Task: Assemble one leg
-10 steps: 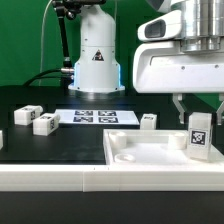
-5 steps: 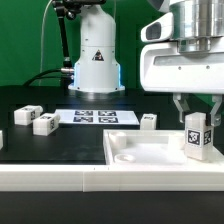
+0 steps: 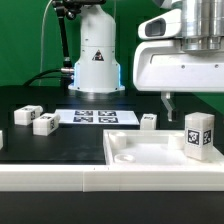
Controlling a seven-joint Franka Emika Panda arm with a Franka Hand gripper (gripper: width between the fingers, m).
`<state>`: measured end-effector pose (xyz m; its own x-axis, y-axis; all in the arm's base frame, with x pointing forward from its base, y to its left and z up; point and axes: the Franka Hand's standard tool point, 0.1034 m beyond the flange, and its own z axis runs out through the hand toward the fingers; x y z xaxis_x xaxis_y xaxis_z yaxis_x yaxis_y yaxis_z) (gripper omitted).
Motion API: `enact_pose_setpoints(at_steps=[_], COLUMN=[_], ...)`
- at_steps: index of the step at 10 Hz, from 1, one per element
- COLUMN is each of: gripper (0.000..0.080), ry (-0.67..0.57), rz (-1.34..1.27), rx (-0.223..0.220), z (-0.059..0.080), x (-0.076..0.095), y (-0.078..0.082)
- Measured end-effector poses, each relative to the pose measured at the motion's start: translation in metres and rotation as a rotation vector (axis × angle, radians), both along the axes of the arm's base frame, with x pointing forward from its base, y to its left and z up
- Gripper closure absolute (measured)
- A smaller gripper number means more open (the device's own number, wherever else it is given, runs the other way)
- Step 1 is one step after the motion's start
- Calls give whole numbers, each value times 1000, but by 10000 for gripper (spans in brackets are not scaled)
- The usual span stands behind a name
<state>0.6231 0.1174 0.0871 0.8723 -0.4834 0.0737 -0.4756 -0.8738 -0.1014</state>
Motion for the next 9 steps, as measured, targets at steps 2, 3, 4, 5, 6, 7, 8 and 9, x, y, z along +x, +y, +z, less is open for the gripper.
enact_pose_setpoints(at_steps=[2, 3, 4, 5, 6, 7, 8, 9], gripper=[151, 151, 150, 150, 150, 150, 150, 150], ry=[-7, -11, -12, -10, -9, -7, -10, -12], rz=[236, 340, 466, 527, 619, 673, 750, 791], rx=[-30, -49, -76, -88, -108, -117, -127, -134], z=[2, 1, 0, -3, -4, -6, -5, -4], x=[1, 1, 0, -2, -3, -4, -3, -2], y=[1, 2, 3, 6, 6, 6, 4, 1])
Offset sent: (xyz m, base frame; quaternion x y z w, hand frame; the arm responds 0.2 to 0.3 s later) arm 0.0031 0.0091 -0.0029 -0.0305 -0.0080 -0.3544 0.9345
